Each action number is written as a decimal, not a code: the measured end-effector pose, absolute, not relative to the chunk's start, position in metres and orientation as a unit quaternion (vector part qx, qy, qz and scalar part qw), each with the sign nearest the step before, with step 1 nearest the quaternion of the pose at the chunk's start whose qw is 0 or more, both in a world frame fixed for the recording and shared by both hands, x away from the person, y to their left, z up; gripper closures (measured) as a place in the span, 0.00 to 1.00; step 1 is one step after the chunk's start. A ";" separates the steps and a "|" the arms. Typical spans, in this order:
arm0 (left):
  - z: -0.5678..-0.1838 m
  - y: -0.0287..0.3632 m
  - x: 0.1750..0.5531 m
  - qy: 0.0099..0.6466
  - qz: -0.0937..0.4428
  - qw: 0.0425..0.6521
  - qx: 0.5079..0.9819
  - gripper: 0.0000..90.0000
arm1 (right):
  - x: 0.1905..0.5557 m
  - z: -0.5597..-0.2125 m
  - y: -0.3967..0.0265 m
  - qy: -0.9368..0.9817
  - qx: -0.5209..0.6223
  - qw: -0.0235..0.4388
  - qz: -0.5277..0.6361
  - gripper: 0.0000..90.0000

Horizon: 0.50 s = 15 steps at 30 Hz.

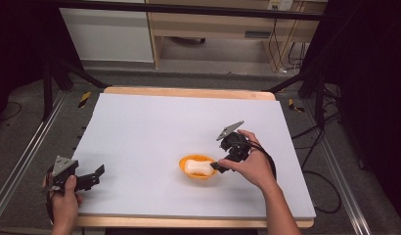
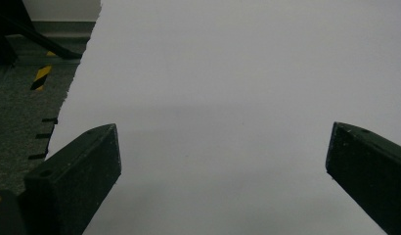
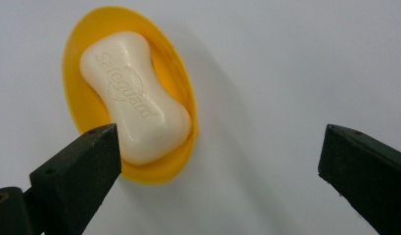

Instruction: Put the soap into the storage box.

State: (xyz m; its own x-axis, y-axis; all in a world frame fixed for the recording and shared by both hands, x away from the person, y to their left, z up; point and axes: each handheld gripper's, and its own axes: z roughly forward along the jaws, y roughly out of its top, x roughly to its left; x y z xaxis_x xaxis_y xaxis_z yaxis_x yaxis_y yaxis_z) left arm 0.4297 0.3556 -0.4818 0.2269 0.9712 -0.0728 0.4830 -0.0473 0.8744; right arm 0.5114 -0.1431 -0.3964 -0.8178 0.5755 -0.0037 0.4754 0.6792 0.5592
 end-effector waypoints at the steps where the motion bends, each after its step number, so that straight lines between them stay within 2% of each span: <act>1: -0.482 0.356 0.430 0.549 0.292 0.418 0.662 0.00 | 0.511 -0.396 -0.143 0.912 0.288 0.090 0.278 0.03; 15: -0.482 0.355 0.429 0.549 0.293 0.420 0.661 0.00 | 0.507 -0.410 -0.176 0.892 0.332 0.105 0.288 0.01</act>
